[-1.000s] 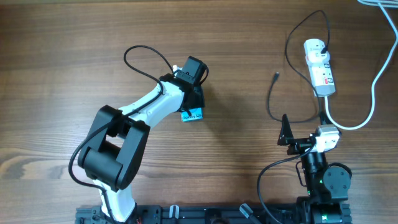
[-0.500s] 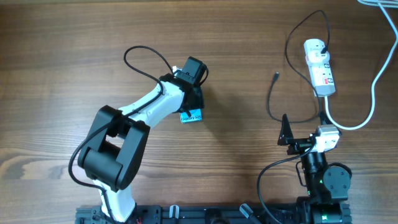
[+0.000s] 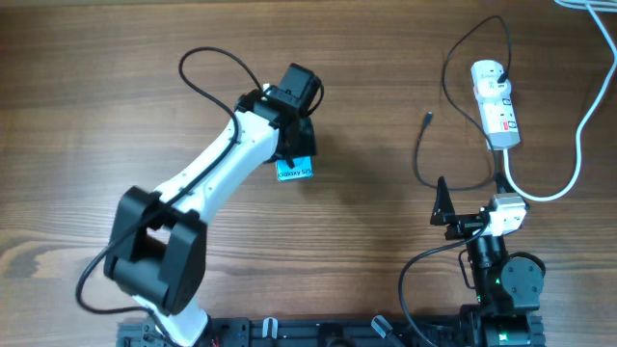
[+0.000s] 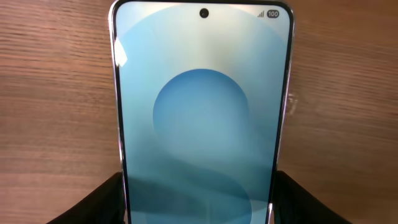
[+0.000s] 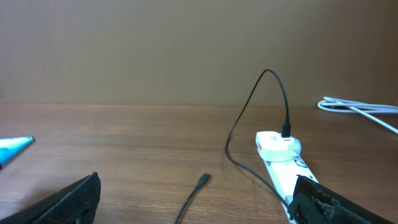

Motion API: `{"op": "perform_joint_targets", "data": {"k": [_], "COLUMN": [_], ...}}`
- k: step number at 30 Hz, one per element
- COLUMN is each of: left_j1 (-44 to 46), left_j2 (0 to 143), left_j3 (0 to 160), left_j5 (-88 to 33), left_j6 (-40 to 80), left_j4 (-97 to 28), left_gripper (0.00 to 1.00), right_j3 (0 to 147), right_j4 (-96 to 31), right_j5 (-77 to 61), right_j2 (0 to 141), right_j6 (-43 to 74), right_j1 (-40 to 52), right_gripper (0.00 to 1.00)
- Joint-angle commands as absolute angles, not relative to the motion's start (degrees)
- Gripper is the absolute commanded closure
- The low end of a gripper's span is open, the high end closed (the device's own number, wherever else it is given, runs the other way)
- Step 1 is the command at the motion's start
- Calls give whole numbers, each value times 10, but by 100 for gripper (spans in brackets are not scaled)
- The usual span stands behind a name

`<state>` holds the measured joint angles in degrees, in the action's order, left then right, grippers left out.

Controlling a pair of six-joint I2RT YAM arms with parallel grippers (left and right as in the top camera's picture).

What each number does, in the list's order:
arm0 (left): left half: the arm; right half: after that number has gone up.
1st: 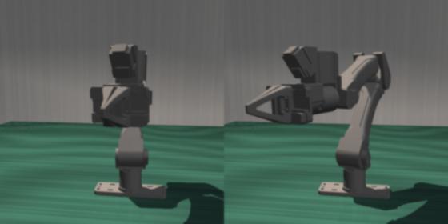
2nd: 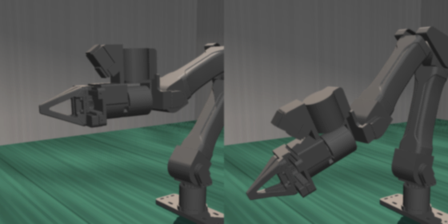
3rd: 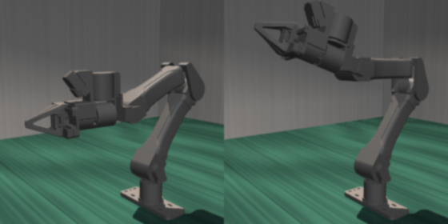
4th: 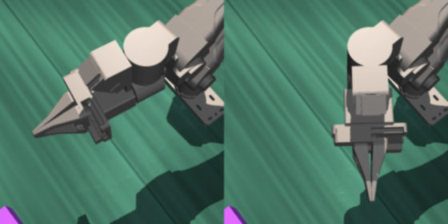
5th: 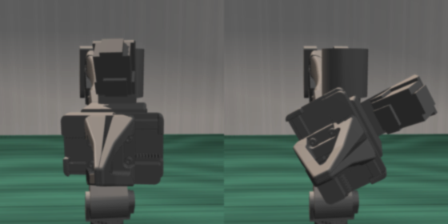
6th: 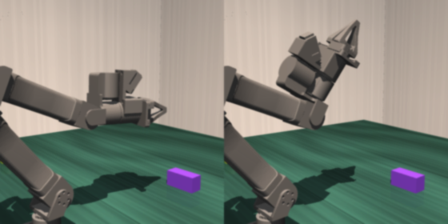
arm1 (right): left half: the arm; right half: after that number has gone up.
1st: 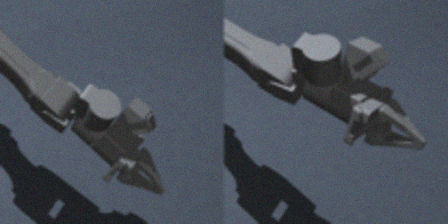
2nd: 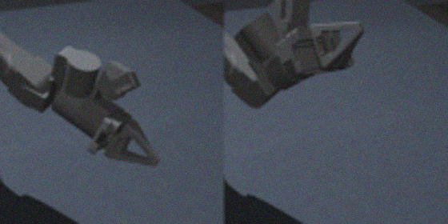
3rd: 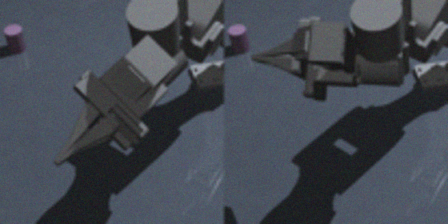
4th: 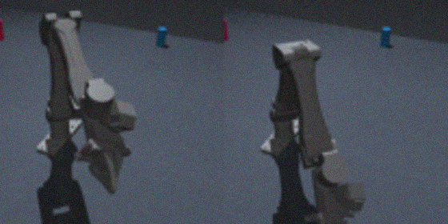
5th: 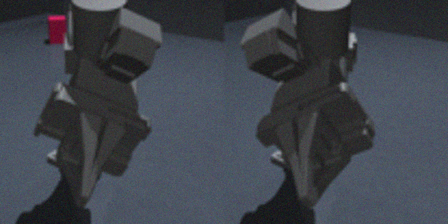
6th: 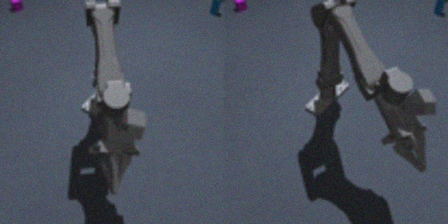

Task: Plug charger to phone and switch on socket
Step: 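Lift the phone with the left gripper and tilt it upright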

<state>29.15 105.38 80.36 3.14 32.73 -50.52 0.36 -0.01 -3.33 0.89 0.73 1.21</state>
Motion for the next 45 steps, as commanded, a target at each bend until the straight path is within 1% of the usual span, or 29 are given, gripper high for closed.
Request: {"op": "perform_joint_targets", "data": {"k": [1, 5, 10, 18, 29, 35, 45], "left_j1": [294, 294, 294, 294, 294, 294, 293], "left_j2": [1004, 975, 944, 935, 935, 935, 935], "left_j3": [819, 819, 819, 819, 819, 819, 819], "left_j5": [20, 13, -29, -100, -256, -303, -322], "left_j6": [333, 333, 333, 333, 333, 338, 349], "left_j4": [-529, -566, -593, -626, -674, -676, -680], "left_gripper": [76, 76, 76, 76, 76, 75, 75], "right_j3": [3, 3, 3, 3, 3, 3, 3], "right_j4": [1, 1, 1, 1, 1, 1, 1], "right_j5": [-26, -26, -26, -26, -26, -26, -26], "right_j2": [4, 4, 4, 4, 4, 4, 4], "right_j6": [1, 1, 1, 1, 1, 1, 1], "right_j1": [13, 13, 13, 13, 13, 13, 13], "right_gripper": [0, 0, 0, 0, 0, 0, 0]}}
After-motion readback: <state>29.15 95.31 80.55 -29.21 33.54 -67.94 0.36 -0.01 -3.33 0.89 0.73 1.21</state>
